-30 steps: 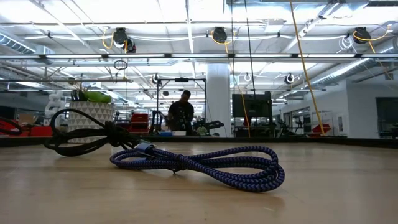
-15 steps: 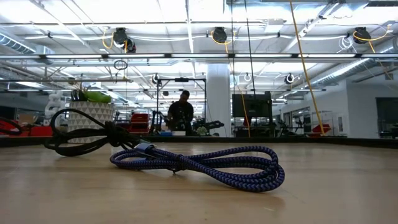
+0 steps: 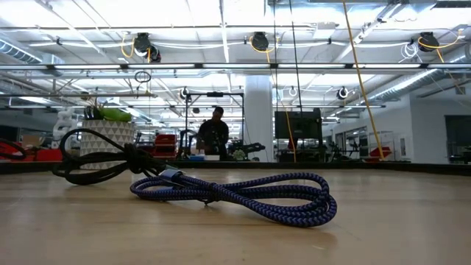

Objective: Pick and place USB-C Cables
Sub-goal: Put the bottom black USB cable into the green bin

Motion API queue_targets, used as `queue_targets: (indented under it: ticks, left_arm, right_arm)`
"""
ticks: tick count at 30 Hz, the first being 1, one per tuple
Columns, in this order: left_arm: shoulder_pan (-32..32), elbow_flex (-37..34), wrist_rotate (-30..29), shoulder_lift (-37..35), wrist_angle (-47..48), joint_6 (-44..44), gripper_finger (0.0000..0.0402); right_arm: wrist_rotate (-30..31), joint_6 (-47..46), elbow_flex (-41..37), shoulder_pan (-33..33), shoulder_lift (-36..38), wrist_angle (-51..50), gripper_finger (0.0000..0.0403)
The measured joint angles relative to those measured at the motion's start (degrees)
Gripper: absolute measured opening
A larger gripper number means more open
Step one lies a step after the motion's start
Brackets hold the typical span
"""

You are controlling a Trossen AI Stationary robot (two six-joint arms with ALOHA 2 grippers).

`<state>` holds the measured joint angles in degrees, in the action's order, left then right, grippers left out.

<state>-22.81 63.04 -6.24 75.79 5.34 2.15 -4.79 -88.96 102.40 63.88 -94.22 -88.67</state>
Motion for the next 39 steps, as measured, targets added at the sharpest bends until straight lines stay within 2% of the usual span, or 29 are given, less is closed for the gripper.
queue_targets:
  ticks: [9,17,22,30,39]
  left_arm:
    - [0.0,0.0,0.0,0.0,0.0,0.0,0.0006]
    - [0.0,0.0,0.0,0.0,0.0,0.0,0.0006]
    - [0.0,0.0,0.0,0.0,0.0,0.0,0.0006]
    - [0.0,0.0,0.0,0.0,0.0,0.0,0.0006]
    - [0.0,0.0,0.0,0.0,0.0,0.0,0.0006]
  right_arm:
    - [-1.6,-3.1,-24.6,-0.1,9.1,24.0,0.0027]
    - [-4.4,-4.9,-38.2,-0.1,11.2,38.9,0.0027]
    - [-4.5,-5.2,-41.7,-0.1,11.2,41.0,0.0027]
    - [-3.9,-6.2,-42.2,-1.8,11.2,43.7,0.0027]
    - [0.6,-3.3,-42.2,-3.5,11.2,43.4,0.0027]
